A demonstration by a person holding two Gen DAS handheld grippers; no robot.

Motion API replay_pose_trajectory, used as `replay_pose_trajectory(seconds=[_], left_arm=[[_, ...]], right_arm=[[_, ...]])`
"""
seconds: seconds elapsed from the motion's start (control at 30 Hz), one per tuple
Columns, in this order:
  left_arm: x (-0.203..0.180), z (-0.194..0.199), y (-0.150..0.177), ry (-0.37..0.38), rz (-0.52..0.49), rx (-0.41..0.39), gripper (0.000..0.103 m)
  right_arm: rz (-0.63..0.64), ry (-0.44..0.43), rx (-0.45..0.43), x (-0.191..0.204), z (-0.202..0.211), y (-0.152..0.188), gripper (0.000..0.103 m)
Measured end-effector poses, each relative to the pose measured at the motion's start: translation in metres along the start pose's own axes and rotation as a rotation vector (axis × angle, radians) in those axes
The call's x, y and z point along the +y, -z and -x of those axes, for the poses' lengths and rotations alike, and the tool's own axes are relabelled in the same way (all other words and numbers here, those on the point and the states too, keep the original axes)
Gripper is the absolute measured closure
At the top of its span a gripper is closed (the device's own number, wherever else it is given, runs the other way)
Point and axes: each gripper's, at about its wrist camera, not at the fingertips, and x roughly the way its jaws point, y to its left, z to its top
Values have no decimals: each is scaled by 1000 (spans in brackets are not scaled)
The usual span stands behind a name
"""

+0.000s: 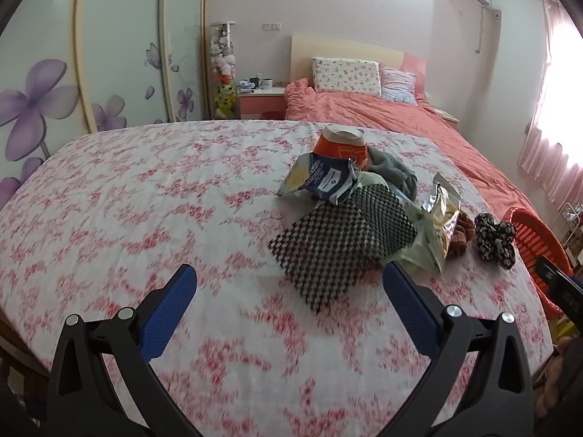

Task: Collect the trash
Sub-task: 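Grasp the checkered cloth with the left tool while the right tool grasps the black floral scrunchie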

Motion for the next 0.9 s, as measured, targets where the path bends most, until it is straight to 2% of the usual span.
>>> replay_pose_trajectory(seconds=[0.1, 0.23, 0.33, 0.4, 0.57, 0.67, 0.73, 0.8, 0.87, 0.9], left_arm=[[-4, -7, -5, 31, -6, -1, 2], [-9, -18, -13, 63, -15, 3, 2], [-13, -27, -17, 86, -16, 11, 5], [-16, -34, -19, 103, -15, 25, 10], [-25, -53, -23, 125, -15, 75, 19], [-32, -60, -23, 112, -33, 94, 24], [-37, -65, -23, 92, -50, 105, 31], [-39, -70, -22, 86, -61, 123, 47], [-40, -71, -22, 96, -61, 132, 59], [-39, -69, -23, 102, -60, 131, 63]], right_arm=[[-25, -56, 54, 7, -31, -13, 7], [-12, -45, 61, 20, -56, -25, 8], [-6, -36, 71, 26, -71, -30, 11], [-4, -21, 92, 28, -84, -32, 16], [-23, -46, 160, 25, -99, -26, 42], [-3, -34, 157, 27, -99, -23, 49], [8, -36, 159, 29, -98, -22, 56], [16, -42, 159, 32, -97, -22, 63], [25, -51, 157, 32, -95, -22, 72], [28, -54, 155, 32, -94, -22, 73]])
